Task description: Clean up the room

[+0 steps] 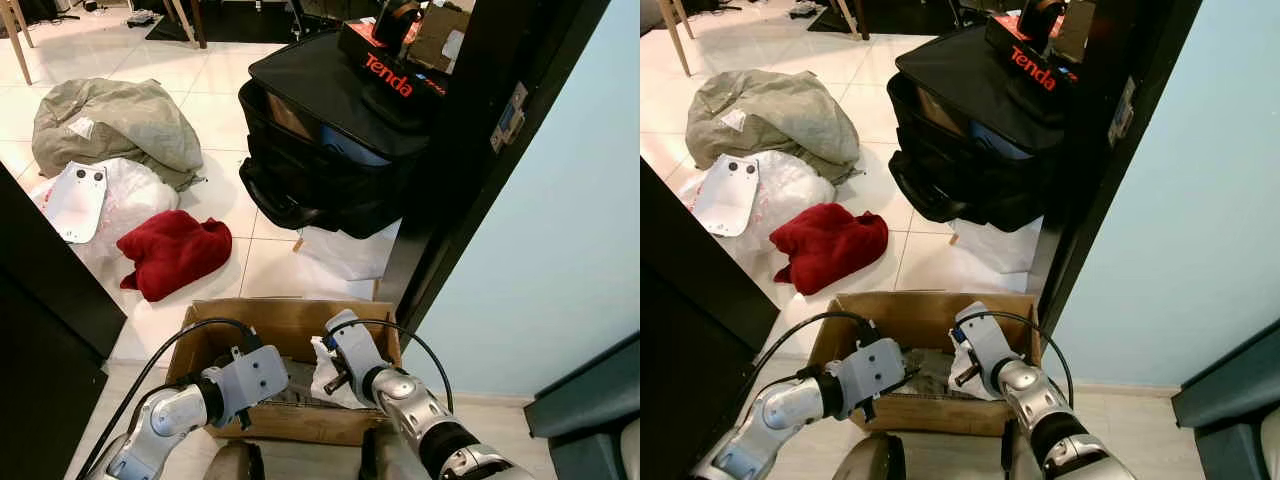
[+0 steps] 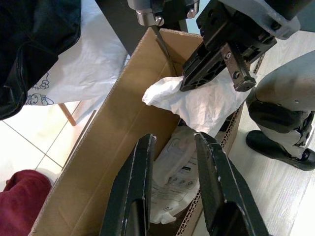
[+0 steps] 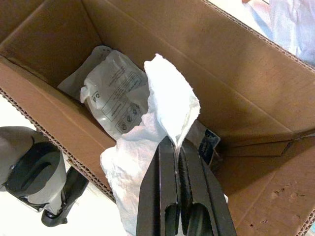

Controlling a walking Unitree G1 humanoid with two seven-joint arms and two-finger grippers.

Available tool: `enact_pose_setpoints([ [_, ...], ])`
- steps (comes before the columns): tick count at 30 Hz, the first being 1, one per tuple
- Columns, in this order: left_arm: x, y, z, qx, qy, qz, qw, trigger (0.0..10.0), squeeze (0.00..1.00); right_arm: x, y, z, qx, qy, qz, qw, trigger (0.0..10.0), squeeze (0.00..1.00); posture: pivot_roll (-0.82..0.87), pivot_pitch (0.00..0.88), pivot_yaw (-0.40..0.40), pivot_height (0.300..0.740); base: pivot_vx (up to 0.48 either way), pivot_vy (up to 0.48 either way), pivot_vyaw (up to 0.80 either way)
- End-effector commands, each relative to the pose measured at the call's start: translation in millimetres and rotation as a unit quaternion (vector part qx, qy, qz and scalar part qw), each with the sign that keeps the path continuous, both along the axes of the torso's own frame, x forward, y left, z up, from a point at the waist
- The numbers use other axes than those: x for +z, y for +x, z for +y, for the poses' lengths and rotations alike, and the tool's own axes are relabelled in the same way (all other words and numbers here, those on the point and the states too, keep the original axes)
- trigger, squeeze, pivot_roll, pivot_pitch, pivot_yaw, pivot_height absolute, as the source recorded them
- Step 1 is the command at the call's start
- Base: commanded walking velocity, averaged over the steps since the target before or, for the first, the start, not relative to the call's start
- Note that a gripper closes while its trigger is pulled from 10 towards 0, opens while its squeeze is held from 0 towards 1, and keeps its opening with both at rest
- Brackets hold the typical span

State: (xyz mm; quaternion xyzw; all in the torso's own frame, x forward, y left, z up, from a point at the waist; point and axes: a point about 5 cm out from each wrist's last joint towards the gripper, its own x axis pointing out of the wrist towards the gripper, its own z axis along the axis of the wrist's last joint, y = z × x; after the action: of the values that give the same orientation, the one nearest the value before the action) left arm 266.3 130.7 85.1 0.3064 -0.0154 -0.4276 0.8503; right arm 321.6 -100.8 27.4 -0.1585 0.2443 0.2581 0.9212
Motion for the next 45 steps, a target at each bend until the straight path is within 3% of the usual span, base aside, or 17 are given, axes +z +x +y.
enact_pose_setpoints([
  [1,-5.4,-6.3,1.6,-0.013,0.009,0.012,1.0,10.0,0.0,-6.7,-5.2,0.1,0.009,-0.011,0.008,1.0,10.0,1.0,0.06,0.226,0.003,0.641,0.0,0.0,0.0],
  [6,-5.5,-6.3,0.5,-0.015,0.01,0.011,1.0,10.0,0.0,-5.7,-4.1,-0.8,0.007,-0.018,0.001,1.0,10.0,1.0,0.06,0.222,0.004,0.641,0.0,0.0,0.0],
  [7,-5.5,-5.9,0.0,-0.017,0.01,0.011,1.0,10.0,0.0,-4.6,-3.1,-1.3,0.004,-0.018,-0.004,1.0,10.0,0.09,0.05,0.216,0.006,0.641,0.0,0.0,0.0],
  [8,-5.6,-5.4,-0.2,-0.018,0.01,0.011,1.0,10.0,0.0,-3.2,-1.9,-1.6,-0.001,-0.012,-0.007,1.0,10.0,0.0,0.05,0.211,0.008,0.641,0.0,0.0,0.0],
  [18,-7.1,-3.1,0.3,-0.015,0.015,0.011,1.0,10.0,0.0,-0.1,1.1,-5.5,-0.018,-0.015,-0.025,0.999,10.0,0.0,0.05,0.18,0.013,0.641,0.0,0.0,0.0],
  [21,-11.1,3.1,6.0,0.041,0.004,0.013,0.999,10.0,0.0,4.1,4.5,-12.8,-0.067,0.004,-0.047,0.997,10.0,0.0,0.05,0.158,0.012,0.641,0.0,0.0,0.0],
  [24,-15.0,13.3,14.4,0.157,-0.052,0.029,0.986,10.0,0.0,7.0,4.5,-18.6,-0.115,0.045,-0.064,0.99,10.0,0.0,0.04,0.143,0.01,0.641,0.0,0.0,0.0],
  [26,-18.6,18.9,19.4,0.263,-0.124,0.048,0.956,10.0,0.0,5.4,-0.4,-21.3,-0.133,0.068,-0.073,0.986,10.0,0.0,0.04,0.129,0.009,0.641,0.0,0.0,0.0],
  [27,-18.6,18.9,19.4,0.263,-0.124,0.048,0.956,10.0,0.0,5.4,-0.4,-21.3,-0.133,0.068,-0.073,0.986,10.0,0.0,0.04,0.129,0.009,0.641,0.0,0.0,0.0],
  [29,-26.4,19.4,25.9,0.364,-0.212,0.092,0.902,10.0,0.0,0.1,-8.6,-21.8,-0.148,0.08,-0.072,0.983,10.0,0.0,0.02,0.097,0.018,0.641,0.0,0.0,0.0],
  [30,-26.4,19.4,25.9,0.364,-0.212,0.092,0.902,10.0,0.0,0.1,-8.6,-21.8,-0.148,0.08,-0.072,0.983,10.0,0.0,0.02,0.097,0.018,0.641,0.0,0.0,0.0],
  [31,-32.2,16.3,27.8,0.401,-0.234,0.105,0.88,10.0,0.0,-3.0,-14.1,-21.7,-0.162,0.093,-0.069,0.98,10.0,0.0,0.01,0.084,0.016,0.641,0.0,0.0,0.0],
  [33,-36.7,13.1,27.9,0.421,-0.23,0.106,0.871,10.0,0.0,-5.0,-18.9,-22.5,-0.18,0.106,-0.069,0.976,10.0,0.0,0.01,0.081,0.015,0.641,0.0,0.0,0.0],
  [35,-39.1,11.1,27.4,0.429,-0.221,0.102,0.87,10.0,0.0,-6.0,-21.7,-23.3,-0.192,0.114,-0.07,0.972,10.0,0.0,0.01,0.081,0.015,0.641,0.0,0.0,0.0],
  [36,-38.2,10.8,20.9,0.408,-0.201,0.091,0.886,10.0,0.0,-7.6,-23.3,-23.8,-0.205,0.123,-0.065,0.969,10.0,0.0,0.01,0.073,0.014,0.645,0.0,0.0,0.0],
  [40,-34.9,12.5,10.3,0.381,-0.195,0.084,0.9,10.0,0.0,-9.1,-23.8,-23.7,-0.212,0.128,-0.059,0.967,10.0,0.0,0.0,0.066,0.008,0.654,0.0,0.0,0.0],
  [45,-30.0,17.1,8.8,0.388,-0.201,0.078,0.896,10.0,0.0,-6.4,-22.0,-22.9,-0.207,0.128,-0.062,0.968,10.0,0.0,0.0,0.065,-0.007,0.668,0.0,0.0,0.0],
])
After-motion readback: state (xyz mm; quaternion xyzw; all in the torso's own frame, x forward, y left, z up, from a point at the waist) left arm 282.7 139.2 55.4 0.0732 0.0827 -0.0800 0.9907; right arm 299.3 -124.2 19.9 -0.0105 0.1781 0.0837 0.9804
